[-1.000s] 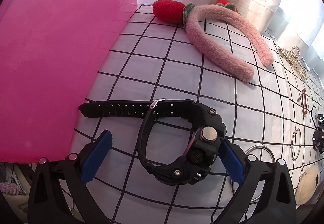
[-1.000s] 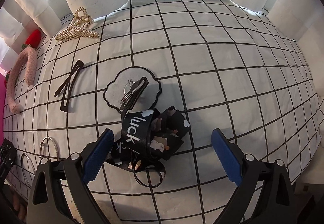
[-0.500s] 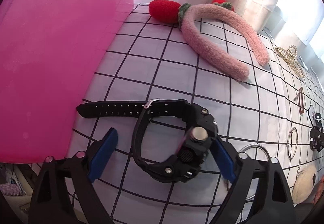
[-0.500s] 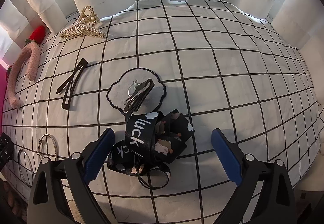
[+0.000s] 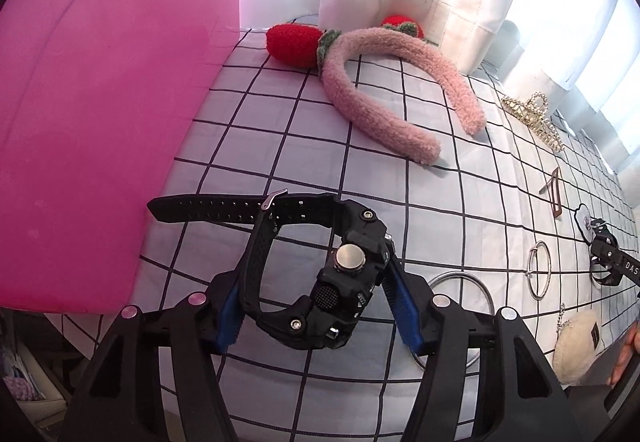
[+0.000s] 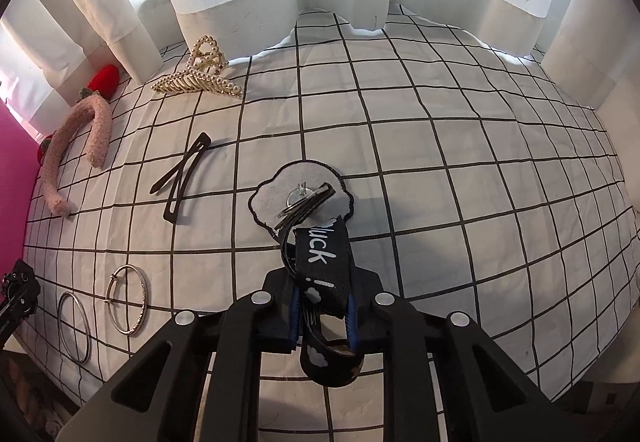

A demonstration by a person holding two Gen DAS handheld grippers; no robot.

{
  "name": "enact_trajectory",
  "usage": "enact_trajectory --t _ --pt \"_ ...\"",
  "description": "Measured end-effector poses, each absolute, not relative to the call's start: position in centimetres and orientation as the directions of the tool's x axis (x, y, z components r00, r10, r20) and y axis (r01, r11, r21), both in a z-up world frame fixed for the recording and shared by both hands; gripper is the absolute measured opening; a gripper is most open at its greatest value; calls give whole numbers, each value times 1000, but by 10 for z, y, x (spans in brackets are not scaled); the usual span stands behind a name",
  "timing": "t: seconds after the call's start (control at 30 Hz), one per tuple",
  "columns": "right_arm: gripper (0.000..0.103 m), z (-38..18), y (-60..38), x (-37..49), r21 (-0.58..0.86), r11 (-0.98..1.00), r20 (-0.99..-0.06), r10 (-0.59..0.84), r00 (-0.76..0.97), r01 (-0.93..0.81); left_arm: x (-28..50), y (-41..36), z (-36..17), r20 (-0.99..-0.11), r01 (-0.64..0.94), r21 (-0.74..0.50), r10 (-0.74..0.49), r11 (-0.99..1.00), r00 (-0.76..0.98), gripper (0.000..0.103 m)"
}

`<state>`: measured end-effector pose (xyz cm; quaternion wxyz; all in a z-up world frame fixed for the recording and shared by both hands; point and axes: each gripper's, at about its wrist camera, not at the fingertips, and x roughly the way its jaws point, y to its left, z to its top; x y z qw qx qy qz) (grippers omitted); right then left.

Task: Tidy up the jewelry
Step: 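Carry watch and scrunchie into the pink tub and open both tools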

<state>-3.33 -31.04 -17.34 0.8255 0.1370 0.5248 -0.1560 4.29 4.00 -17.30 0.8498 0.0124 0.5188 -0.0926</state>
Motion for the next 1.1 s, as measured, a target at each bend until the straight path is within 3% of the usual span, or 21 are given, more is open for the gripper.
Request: enact_trajectory --t 0.57,1.1 --pt "17 -72 -270 -19 93 959 -824 -76 561 267 36 20 -68 -793 230 -141 -249 963 557 59" --pt "17 61 -117 60 115 980 -634 200 747 -165 56 78 58 -665 199 -313 -364 929 652 59"
